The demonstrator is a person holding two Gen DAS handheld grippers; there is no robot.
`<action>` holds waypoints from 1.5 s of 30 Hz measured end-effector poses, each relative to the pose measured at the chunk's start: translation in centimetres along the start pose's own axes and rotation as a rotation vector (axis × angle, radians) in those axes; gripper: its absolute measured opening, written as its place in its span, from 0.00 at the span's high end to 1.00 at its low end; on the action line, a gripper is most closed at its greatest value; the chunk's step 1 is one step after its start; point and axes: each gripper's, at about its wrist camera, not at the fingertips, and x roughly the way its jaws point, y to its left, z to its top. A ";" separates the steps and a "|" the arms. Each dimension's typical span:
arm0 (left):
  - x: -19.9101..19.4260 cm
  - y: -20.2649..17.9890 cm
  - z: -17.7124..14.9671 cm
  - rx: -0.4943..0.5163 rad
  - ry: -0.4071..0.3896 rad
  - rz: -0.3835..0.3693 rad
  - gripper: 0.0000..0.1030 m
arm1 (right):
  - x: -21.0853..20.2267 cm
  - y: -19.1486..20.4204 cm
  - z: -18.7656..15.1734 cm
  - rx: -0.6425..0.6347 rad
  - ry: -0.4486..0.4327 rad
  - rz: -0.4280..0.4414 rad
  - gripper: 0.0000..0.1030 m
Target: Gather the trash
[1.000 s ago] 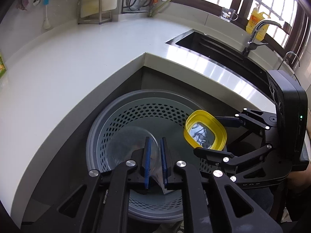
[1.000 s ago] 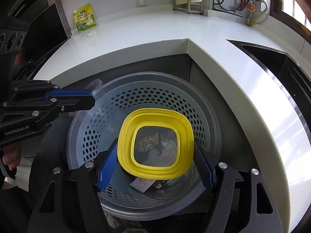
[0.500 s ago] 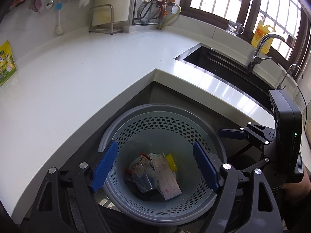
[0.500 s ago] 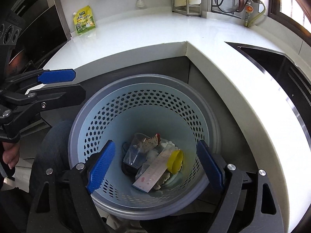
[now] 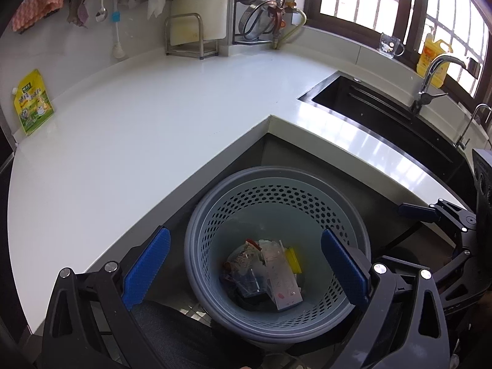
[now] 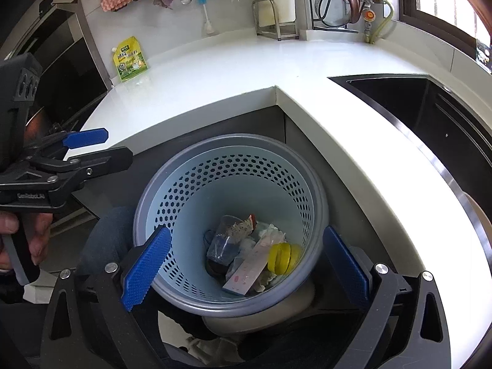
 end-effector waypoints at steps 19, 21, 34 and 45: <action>0.2 0.2 -0.3 -0.005 0.039 0.023 0.06 | -0.3 1.0 -0.4 -0.024 -0.002 -0.016 0.08; 0.2 0.1 -0.4 0.000 0.044 0.021 0.06 | -0.4 1.0 -0.4 -0.026 -0.005 -0.014 0.08; 0.1 0.1 -0.4 -0.002 0.039 0.038 0.06 | -0.5 1.4 -0.3 -0.038 -0.008 -0.017 0.08; -0.3 0.0 -0.3 0.007 0.028 0.057 0.06 | -0.3 1.8 -0.1 -0.050 -0.005 -0.014 0.08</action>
